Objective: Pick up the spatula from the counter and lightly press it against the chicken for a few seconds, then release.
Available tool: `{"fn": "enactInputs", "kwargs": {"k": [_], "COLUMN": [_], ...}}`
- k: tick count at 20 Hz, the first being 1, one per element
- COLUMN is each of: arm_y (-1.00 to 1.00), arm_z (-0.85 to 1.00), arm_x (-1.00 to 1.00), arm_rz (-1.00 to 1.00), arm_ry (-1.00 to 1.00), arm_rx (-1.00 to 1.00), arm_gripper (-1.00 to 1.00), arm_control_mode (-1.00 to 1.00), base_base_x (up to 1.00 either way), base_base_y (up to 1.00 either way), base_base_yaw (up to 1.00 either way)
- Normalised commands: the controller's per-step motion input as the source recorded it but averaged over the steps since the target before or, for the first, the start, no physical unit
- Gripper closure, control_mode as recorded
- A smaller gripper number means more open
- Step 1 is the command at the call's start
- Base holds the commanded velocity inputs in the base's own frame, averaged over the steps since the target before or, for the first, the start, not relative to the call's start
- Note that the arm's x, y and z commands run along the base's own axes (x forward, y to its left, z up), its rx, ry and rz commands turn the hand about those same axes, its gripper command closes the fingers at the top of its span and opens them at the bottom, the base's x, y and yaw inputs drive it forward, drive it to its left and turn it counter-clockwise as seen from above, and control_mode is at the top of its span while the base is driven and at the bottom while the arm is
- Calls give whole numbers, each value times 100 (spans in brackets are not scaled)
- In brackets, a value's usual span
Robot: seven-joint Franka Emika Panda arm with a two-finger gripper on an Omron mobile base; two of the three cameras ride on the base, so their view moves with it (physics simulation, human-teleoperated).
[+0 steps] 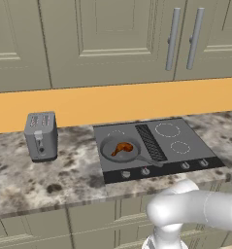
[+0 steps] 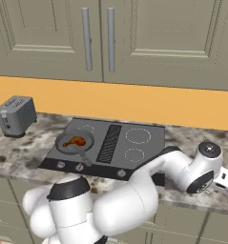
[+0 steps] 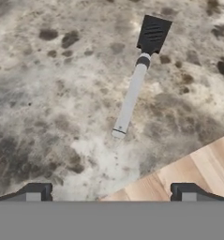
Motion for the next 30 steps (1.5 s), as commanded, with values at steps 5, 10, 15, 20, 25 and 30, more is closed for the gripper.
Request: {"fn": "enactInputs", "kwargs": {"k": [5,10,15,20,25,30], "arm_y": [-7,-9,-12,-14,-20,-11], "arm_z": [-2,-20,-22,-11,-12,-13], "arm_x": [23,17,15,13,4,7], "arm_rz": [0,0,0,0,0,0], "arm_ry": [0,0,0,0,0,0], "arm_rx": [0,0,0,0,0,1], "arm_gripper": [-100,-100,-100,-100,-100,-100], "arm_control_mode": [-100,-100,-100,-100,-100,-100], "base_base_x": [0,0,0,0,0,0], "base_base_y": [0,0,0,0,0,0], "base_base_yaw": [0,0,0,0,0,0]}}
